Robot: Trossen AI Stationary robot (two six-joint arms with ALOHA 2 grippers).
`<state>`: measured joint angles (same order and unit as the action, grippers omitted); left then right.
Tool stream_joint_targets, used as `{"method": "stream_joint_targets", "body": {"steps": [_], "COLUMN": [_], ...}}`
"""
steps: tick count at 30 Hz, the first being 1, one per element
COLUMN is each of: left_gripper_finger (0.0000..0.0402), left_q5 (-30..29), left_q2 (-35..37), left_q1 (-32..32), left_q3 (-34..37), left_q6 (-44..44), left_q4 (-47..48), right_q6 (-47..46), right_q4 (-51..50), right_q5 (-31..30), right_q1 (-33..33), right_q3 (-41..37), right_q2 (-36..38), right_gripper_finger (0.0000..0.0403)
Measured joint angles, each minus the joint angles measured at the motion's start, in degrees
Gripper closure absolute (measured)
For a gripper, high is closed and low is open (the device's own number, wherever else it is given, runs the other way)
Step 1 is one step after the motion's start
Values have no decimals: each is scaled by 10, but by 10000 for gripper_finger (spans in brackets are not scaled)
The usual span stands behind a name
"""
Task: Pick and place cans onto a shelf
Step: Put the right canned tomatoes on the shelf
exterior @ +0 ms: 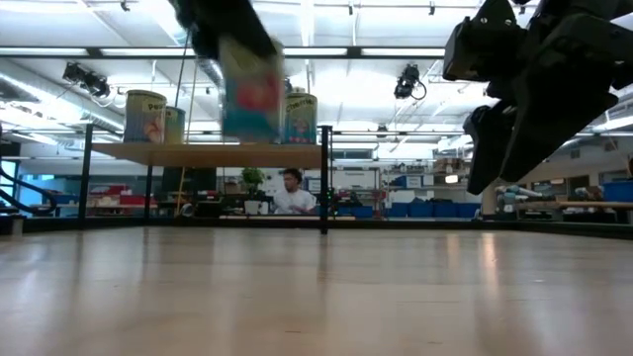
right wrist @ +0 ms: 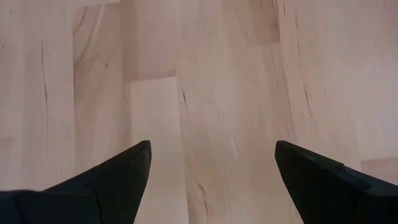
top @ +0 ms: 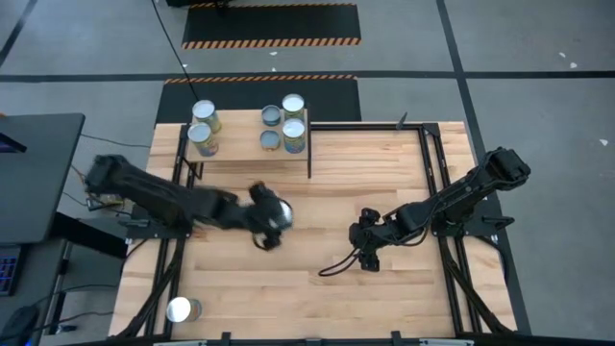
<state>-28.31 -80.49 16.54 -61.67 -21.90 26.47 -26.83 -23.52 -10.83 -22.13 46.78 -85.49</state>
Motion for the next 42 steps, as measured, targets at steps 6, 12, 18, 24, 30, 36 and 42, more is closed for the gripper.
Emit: {"method": "stream_joint_targets", "body": {"steps": [6, 12, 18, 24, 30, 36, 42], "left_gripper_finger": [85, 85, 85, 85, 85, 85, 83], "left_q5": [41, 201, 309, 400, 393, 343, 397], "left_q2": [142, 219, 218, 155, 83, 37, -1], "left_q1": [-74, -239, -432, -570, -630, -632, -654], "left_q3": [-67, -79, -94, -172, -193, -193, -193], "left_q6": [135, 316, 448, 509, 491, 522, 559], "left_q4": [161, 203, 215, 252, 267, 263, 255], "right_q6": [13, 62, 118, 195, 230, 217, 219], "right_q4": [27, 95, 96, 44, -3, -61, -76], "right_q5": [-1, -2, -4, 1, -6, -6, 7], "right_q1": [8, 43, 88, 132, 150, 151, 151], "right_q3": [0, 1, 44, 105, 125, 124, 124], "right_q2": [0, 0, 0, 0, 4, 11, 16], "right_gripper_finger": [53, 53, 53, 53, 53, 53, 53]}}
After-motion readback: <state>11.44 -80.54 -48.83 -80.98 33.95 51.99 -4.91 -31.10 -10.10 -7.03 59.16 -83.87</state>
